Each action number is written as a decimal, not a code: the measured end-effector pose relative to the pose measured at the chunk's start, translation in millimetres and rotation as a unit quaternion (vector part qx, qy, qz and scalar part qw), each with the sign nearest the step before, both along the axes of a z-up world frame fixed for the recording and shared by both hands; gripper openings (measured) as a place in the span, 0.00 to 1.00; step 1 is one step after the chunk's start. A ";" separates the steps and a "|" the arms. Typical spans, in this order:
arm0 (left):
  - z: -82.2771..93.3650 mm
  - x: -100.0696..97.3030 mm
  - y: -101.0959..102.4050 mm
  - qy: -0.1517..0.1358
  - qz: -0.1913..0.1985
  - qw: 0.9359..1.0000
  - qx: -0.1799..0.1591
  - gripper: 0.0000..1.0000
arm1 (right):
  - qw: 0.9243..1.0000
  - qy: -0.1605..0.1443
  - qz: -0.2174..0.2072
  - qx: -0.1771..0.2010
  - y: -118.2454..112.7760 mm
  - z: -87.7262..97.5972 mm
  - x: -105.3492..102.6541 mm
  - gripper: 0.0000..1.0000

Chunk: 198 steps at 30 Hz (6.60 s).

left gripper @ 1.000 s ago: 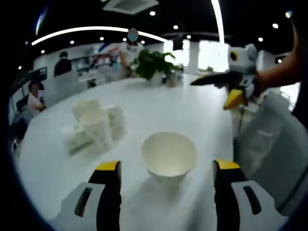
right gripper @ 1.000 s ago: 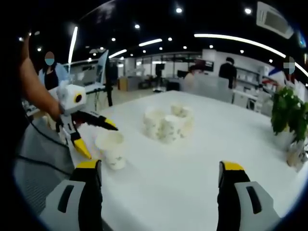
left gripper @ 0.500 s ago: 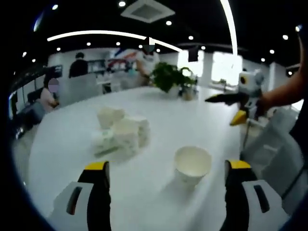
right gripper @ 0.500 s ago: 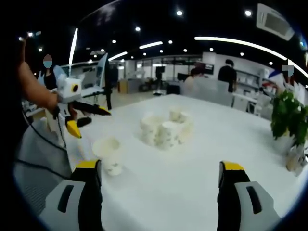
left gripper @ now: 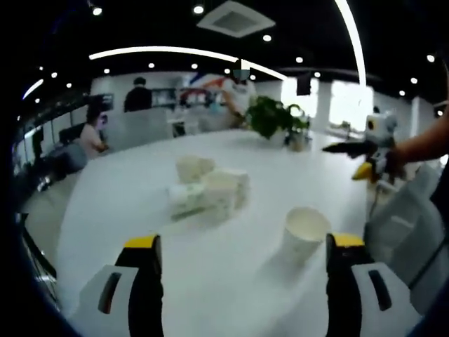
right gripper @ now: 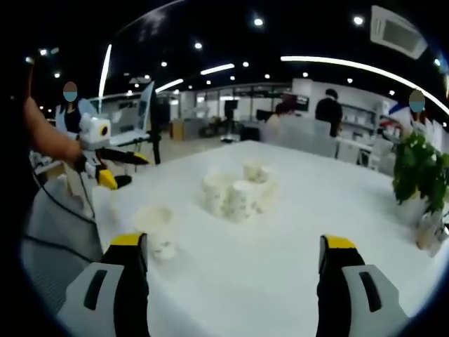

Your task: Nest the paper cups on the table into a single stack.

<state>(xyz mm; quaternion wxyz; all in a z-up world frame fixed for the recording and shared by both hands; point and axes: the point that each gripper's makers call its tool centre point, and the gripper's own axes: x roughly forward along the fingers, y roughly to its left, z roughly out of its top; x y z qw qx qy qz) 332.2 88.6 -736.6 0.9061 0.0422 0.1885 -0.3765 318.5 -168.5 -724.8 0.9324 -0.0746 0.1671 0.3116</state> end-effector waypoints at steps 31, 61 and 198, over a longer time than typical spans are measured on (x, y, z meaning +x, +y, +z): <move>-11.1 13.3 8.5 0.006 0.007 1.000 0.027 0.98 | 1.000 0.005 -0.012 0.013 -1.6 1.7 0.9 1.00; -17.0 92.7 -62.1 -0.035 -0.074 0.996 0.038 0.85 | 0.999 0.013 -0.036 0.006 -9.5 5.0 -8.6 1.00; 89.5 72.3 -106.6 -0.086 -0.128 0.987 0.038 0.40 | 1.000 -0.015 -0.004 0.024 21.2 20.8 30.4 1.00</move>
